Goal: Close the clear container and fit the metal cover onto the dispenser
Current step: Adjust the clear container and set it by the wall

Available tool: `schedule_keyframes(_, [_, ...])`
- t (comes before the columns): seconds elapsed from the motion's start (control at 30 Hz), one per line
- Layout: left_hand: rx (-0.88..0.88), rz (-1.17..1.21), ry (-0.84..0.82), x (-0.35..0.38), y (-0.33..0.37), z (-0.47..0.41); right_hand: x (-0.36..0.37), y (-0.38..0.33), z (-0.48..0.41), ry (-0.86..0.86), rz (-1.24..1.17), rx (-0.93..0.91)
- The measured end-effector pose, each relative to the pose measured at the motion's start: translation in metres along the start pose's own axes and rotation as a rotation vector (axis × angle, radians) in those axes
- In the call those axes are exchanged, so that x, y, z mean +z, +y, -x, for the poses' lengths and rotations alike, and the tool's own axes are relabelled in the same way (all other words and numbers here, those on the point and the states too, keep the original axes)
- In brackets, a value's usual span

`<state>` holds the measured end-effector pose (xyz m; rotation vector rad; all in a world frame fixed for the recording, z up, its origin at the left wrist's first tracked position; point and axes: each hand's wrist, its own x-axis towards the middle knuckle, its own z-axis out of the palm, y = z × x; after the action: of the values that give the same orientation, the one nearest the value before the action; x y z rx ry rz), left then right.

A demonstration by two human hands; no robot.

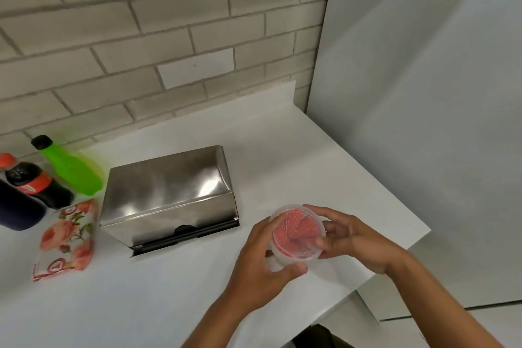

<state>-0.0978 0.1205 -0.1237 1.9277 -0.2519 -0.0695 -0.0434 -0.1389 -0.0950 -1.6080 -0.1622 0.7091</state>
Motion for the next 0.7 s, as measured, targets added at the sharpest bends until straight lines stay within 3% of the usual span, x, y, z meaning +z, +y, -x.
schedule_keyframes(0.7, [-0.186,0.084,0.196,0.021,-0.010,-0.152,-0.102,-0.049,-0.136,-0.060,-0.100,-0.025])
